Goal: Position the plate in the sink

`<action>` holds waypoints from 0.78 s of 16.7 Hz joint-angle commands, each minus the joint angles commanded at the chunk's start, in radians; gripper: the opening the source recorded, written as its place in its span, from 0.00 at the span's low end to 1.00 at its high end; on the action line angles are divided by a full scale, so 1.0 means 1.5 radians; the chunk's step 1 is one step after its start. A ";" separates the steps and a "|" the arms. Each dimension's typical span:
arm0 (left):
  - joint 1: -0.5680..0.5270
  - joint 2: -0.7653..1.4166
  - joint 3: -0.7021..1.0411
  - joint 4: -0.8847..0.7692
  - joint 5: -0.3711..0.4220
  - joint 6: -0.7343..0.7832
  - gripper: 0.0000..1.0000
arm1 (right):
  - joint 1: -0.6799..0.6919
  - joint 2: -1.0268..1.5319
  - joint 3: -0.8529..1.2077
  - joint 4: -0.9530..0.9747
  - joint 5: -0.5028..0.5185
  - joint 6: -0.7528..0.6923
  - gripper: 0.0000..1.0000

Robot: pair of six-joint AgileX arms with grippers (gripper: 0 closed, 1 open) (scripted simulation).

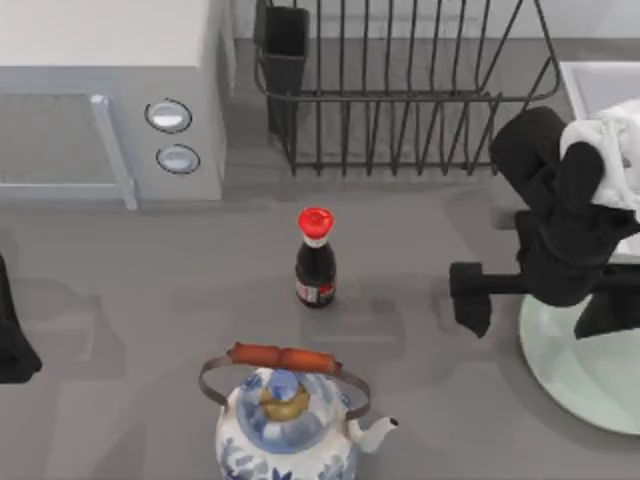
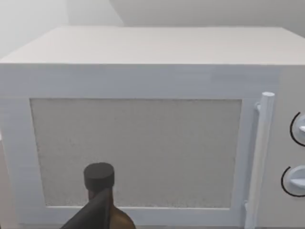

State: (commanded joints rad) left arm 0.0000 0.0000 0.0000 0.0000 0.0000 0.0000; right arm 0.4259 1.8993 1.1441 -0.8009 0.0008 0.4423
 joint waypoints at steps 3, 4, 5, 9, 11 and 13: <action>0.000 0.000 0.000 0.000 0.000 0.000 1.00 | 0.002 0.033 -0.040 0.067 0.000 0.001 1.00; 0.000 0.000 0.000 0.000 0.000 0.000 1.00 | 0.002 0.039 -0.046 0.076 0.000 0.002 1.00; 0.000 0.000 0.000 0.000 0.000 0.000 1.00 | 0.002 0.040 -0.047 0.077 0.000 0.002 1.00; 0.000 0.000 0.000 0.000 0.000 0.000 1.00 | 0.002 0.040 -0.047 0.077 0.000 0.002 0.92; 0.000 0.000 0.000 0.000 0.000 0.000 1.00 | 0.002 0.040 -0.047 0.077 0.000 0.002 0.77; 0.000 0.000 0.000 0.000 0.000 0.000 1.00 | 0.002 0.040 -0.047 0.077 0.000 0.002 0.62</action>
State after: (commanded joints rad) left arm 0.0000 0.0000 0.0000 0.0000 0.0000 0.0000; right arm 0.4288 1.9588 1.0731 -0.6850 0.0012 0.4449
